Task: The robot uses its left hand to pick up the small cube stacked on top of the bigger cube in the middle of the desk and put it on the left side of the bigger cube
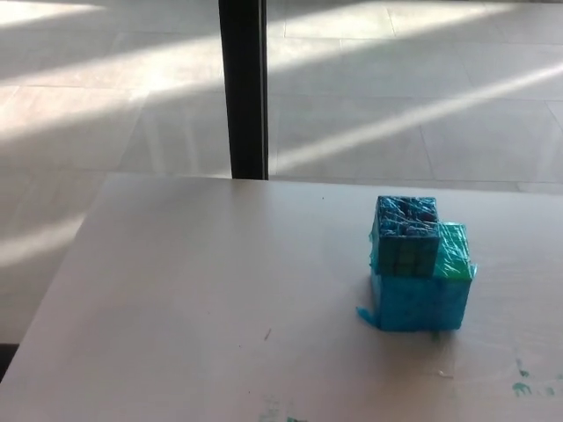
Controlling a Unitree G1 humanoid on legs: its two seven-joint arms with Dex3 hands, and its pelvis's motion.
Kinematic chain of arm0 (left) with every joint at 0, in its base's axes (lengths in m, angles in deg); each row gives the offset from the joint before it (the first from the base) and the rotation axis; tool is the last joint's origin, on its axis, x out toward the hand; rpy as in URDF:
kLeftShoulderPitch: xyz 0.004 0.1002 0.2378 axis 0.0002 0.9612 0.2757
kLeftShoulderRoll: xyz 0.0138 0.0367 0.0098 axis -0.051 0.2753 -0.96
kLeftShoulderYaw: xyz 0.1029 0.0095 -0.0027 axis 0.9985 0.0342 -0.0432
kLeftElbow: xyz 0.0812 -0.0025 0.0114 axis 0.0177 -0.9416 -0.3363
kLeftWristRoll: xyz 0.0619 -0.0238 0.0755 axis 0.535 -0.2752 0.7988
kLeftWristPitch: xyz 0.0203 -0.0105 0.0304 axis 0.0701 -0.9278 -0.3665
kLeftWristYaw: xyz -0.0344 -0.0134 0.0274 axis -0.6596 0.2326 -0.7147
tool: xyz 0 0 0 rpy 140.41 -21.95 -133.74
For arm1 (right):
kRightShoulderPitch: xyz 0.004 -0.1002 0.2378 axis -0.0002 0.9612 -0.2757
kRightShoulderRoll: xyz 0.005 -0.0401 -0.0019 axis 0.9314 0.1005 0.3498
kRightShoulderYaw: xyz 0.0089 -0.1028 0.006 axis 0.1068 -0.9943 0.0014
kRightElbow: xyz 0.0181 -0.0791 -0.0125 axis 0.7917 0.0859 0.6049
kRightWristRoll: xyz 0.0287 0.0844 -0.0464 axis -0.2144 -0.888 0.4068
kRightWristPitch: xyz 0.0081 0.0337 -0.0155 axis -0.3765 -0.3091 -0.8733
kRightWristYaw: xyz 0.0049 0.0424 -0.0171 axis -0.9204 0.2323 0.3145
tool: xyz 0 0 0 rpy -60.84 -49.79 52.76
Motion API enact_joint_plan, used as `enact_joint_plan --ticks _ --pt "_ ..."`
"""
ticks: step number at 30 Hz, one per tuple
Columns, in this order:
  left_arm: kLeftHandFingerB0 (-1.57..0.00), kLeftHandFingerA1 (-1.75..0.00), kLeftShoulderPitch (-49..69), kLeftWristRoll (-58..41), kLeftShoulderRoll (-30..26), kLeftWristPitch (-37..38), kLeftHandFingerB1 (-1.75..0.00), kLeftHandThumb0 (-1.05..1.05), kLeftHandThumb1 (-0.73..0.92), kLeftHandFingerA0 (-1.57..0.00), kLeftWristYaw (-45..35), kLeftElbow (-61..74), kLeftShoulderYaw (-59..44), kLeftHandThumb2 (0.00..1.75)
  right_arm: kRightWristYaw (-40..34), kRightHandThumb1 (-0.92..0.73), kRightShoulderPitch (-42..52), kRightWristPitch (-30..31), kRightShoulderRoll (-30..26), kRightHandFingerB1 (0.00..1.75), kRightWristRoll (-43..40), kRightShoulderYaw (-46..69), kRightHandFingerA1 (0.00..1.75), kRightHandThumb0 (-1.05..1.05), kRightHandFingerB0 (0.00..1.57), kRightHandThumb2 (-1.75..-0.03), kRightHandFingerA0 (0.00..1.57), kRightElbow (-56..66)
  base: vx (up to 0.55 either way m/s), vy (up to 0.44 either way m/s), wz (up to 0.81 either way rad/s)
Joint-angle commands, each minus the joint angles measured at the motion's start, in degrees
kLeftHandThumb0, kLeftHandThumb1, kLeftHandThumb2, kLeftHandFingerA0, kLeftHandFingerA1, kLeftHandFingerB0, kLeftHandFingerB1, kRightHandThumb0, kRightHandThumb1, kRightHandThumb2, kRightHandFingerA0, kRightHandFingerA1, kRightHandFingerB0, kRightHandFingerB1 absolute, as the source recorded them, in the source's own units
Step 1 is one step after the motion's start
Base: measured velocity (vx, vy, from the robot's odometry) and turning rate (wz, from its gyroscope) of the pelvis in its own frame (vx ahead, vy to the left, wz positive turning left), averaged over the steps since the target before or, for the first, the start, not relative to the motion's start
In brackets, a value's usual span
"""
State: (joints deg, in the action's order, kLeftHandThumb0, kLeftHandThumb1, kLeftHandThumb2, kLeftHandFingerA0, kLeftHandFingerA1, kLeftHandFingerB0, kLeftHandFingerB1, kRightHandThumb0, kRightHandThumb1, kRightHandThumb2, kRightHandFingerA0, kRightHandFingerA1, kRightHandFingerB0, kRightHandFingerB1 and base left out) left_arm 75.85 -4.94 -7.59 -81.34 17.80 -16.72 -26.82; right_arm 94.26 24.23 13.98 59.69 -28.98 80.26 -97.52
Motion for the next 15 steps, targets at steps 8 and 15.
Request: enact_joint_plan --ticks 8,15 --pt "0.00 -0.42 -1.26 -3.33 -2.11 -2.04 -0.03 -0.83 0.70 -0.06 0.98 0.33 -0.65 0.92 3.30 -0.69 -0.27 2.36 -1.51 0.41 -1.15 0.47 0.61 -0.42 0.55 -0.61 0.59 0.03 0.00 0.000 0.00" --pt "0.00 -0.54 -1.39 -3.25 -2.59 -2.35 -0.03 -0.80 0.87 -0.28 1.07 0.80 -0.21 0.72 3.93 -0.69 -0.25 2.92 -1.34 0.41 -1.33 0.48 0.60 -0.42 0.54 -0.61 0.58 0.15 0.00 0.000 0.00"
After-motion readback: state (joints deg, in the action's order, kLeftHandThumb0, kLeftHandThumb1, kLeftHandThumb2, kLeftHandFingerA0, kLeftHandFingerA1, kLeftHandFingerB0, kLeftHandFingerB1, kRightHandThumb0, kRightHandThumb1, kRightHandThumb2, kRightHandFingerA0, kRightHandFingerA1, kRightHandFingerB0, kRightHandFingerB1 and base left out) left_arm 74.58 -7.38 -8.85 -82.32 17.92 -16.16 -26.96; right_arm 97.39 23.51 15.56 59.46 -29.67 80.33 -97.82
